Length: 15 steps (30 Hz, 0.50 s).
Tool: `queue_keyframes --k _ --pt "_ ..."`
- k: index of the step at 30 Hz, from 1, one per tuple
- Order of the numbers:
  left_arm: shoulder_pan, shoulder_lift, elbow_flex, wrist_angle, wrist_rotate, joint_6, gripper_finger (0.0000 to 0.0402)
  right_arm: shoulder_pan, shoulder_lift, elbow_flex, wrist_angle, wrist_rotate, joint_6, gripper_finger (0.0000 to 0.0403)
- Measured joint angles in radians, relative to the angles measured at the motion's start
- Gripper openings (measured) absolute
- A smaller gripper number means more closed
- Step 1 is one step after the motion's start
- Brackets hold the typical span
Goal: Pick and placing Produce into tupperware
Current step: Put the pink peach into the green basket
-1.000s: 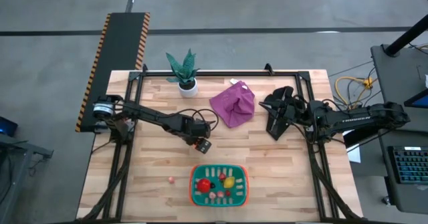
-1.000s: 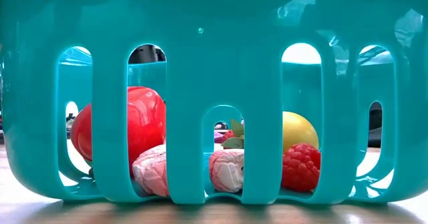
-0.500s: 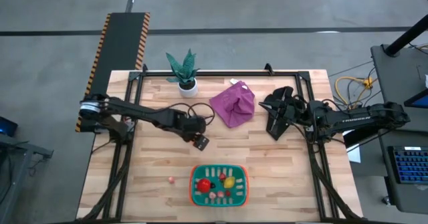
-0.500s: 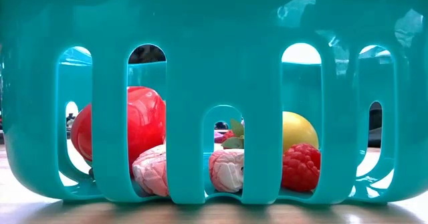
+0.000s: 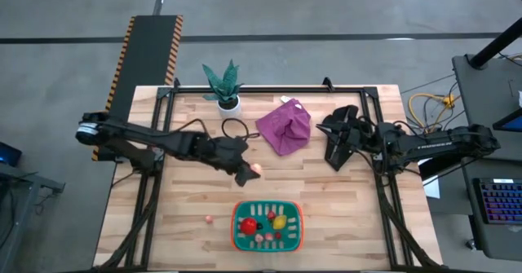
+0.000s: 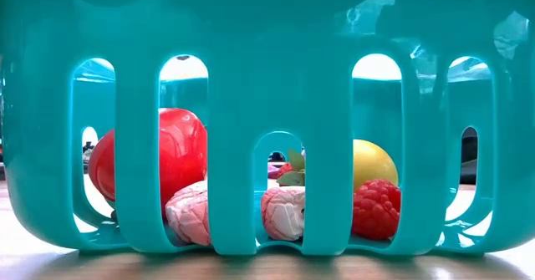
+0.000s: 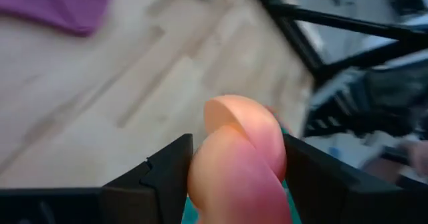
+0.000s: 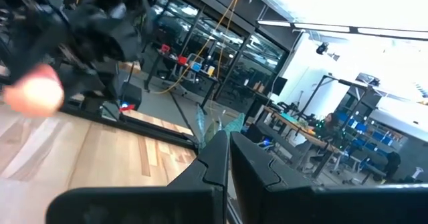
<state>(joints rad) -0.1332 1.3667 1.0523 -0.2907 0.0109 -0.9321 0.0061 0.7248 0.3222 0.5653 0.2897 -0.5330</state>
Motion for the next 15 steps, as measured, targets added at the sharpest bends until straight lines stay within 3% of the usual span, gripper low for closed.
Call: queue_keyframes --k 15 --pt "-0.217 0.122 0.0 0.229 -0.077 -0.057 0.0196 0.0 -0.024 0.0 0.0 0.0 0.03 0.0009"
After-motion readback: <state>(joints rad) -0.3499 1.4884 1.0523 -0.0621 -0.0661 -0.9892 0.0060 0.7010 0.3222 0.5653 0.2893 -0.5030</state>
